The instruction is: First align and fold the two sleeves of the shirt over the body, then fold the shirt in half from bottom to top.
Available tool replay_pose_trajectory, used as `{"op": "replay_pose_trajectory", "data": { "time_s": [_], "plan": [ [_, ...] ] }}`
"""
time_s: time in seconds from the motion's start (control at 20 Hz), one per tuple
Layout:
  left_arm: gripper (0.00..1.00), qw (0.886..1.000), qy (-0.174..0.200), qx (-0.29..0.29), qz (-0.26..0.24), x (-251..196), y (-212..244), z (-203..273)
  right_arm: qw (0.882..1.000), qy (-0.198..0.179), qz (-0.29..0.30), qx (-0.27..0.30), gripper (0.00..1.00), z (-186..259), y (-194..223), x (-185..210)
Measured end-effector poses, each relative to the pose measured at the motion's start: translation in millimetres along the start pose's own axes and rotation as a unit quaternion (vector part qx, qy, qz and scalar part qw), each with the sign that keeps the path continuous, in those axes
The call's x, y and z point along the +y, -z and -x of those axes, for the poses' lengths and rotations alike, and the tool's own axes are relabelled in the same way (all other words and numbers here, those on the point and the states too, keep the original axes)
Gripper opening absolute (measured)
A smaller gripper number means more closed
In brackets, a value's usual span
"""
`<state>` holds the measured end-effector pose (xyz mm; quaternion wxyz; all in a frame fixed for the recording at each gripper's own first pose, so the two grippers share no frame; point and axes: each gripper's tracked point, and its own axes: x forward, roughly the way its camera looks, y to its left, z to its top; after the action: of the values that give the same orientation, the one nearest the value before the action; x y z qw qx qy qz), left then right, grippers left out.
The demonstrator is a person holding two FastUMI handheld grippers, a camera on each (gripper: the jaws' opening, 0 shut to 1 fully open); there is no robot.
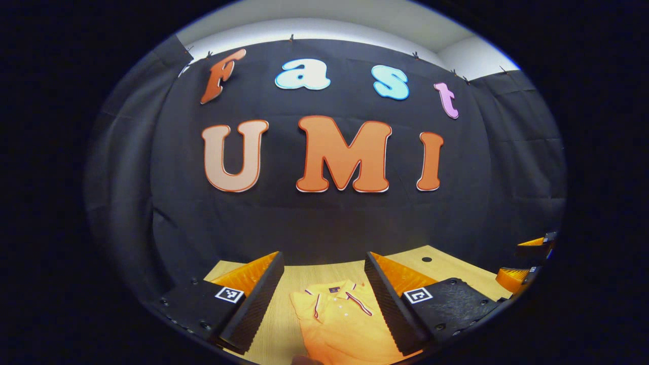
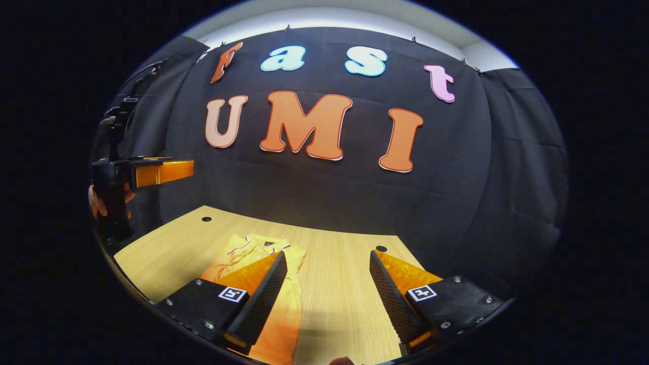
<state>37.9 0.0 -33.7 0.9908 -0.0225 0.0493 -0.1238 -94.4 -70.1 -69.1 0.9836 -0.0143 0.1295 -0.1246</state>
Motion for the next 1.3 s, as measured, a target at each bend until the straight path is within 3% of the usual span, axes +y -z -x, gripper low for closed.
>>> {"op": "replay_pose_trajectory", "data": {
  "time_s": [0.15, 0.3, 0.75, 0.95, 1.05, 1.15, 1.3],
  "plan": [
    [0.98, 0.999, -0.03, -0.022, -0.015, 2, 2, 34, 0.999, -0.023, -0.006, -0.025, 0.99, 9, 1, 0],
    [0.99, 0.999, -0.048, 0.01, -0.018, -4, 20, 69, 0.999, -0.044, -0.006, -0.008, 0.99, 18, 23, 3],
    [0.98, 0.99, -0.047, 0.135, -0.014, -12, 120, 126, 0.989, -0.1, -0.003, 0.107, 0.99, 41, 119, 27],
    [0.98, 0.976, -0.037, 0.213, -0.004, -4, 186, 131, 0.979, -0.106, -0.015, 0.171, 0.99, 44, 164, 33],
    [0.98, 0.963, -0.028, 0.269, 0.009, -9, 223, 132, 0.972, -0.107, -0.022, 0.208, 0.95, 48, 186, 35],
    [0.99, 0.947, -0.023, 0.321, 0.014, -7, 251, 132, 0.962, -0.104, -0.028, 0.25, 0.99, 51, 209, 36],
    [0.99, 0.925, -0.02, 0.378, 0.012, -8, 249, 125, 0.945, -0.108, -0.039, 0.306, 1.0, 54, 232, 48]
  ]
}}
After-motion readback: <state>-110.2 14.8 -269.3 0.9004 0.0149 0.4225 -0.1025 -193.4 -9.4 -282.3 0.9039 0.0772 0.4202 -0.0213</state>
